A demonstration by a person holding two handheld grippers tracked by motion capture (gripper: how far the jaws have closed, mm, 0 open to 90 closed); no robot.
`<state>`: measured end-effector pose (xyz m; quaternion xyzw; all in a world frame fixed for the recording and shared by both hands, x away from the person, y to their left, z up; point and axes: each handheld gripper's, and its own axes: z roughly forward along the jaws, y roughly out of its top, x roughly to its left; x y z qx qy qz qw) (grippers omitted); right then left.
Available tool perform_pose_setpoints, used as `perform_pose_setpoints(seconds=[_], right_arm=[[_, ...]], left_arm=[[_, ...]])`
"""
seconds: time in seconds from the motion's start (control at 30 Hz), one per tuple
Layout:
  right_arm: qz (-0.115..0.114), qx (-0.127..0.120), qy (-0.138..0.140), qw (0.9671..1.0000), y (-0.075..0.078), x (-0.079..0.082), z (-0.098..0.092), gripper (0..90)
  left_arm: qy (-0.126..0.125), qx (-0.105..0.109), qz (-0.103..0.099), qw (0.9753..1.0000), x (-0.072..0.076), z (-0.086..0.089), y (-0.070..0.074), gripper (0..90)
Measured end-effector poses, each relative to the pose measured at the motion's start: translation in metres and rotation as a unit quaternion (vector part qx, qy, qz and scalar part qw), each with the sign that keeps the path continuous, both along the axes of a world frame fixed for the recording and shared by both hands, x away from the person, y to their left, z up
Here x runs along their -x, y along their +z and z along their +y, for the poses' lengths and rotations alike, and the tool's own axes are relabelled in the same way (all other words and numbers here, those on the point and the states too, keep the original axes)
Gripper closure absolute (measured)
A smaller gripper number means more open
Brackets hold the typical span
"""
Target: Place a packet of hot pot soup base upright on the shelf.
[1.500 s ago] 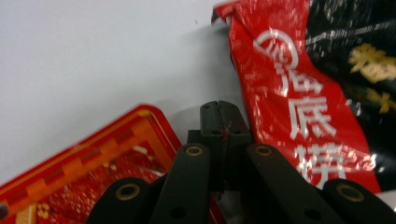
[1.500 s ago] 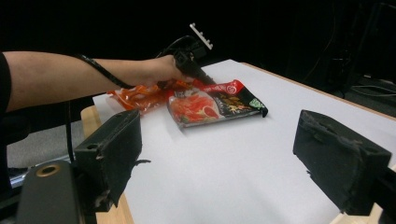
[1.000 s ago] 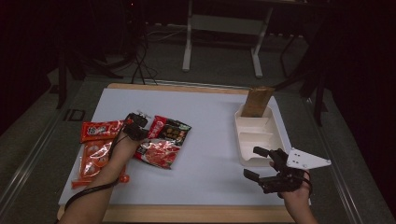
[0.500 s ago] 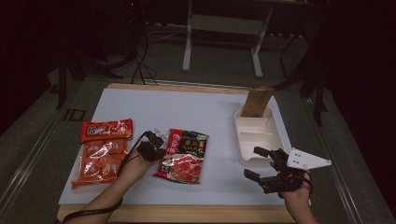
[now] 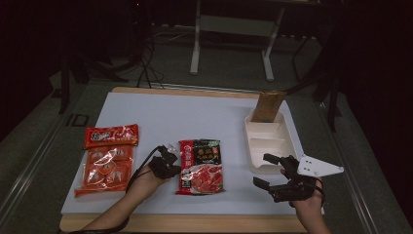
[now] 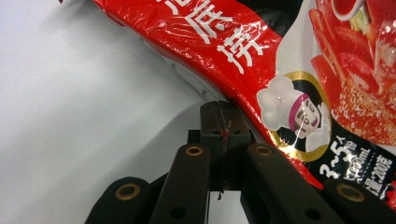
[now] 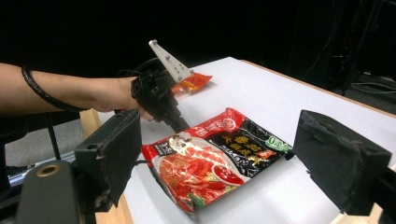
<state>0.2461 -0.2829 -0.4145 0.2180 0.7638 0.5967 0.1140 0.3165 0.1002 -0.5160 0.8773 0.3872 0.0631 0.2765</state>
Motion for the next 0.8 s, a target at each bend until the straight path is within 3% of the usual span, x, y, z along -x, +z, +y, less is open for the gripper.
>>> perform_pose_setpoints(seconds=[0.17,0.37,0.47,0.5,0.67,0.7,0.8], right_arm=[[0.003,0.003,0.001,1.0,-0.002,0.0,0.001,15.3],[0.0,0.005,0.002,1.0,-0.001,0.002,0.002,15.3],[-0.001,0.005,0.001,1.0,-0.002,0.002,0.001,15.3],[0.0,0.004,0.001,1.0,-0.002,0.001,0.001,15.3],[0.0,0.005,0.002,1.0,-0.002,0.002,0.002,15.3],[0.0,0.005,0.003,1.0,-0.002,0.002,0.002,15.3],[0.001,0.004,0.006,1.0,-0.002,0.001,0.003,15.8]], left_arm=[[0.008,0.006,-0.004,0.9999,-0.006,0.005,0.001,90.0],[0.031,0.008,-0.027,0.9991,-0.016,0.012,0.013,90.0],[0.04,0.016,-0.035,0.9984,-0.02,0.015,0.018,90.0],[0.037,0.034,-0.042,0.9978,-0.023,0.016,0.023,90.0],[0.041,0.036,-0.059,0.9968,-0.03,0.014,0.033,90.0],[0.041,0.045,-0.06,0.9963,-0.032,0.014,0.034,89.4],[0.053,0.061,-0.07,0.9942,-0.037,0.014,0.037,81.5]])
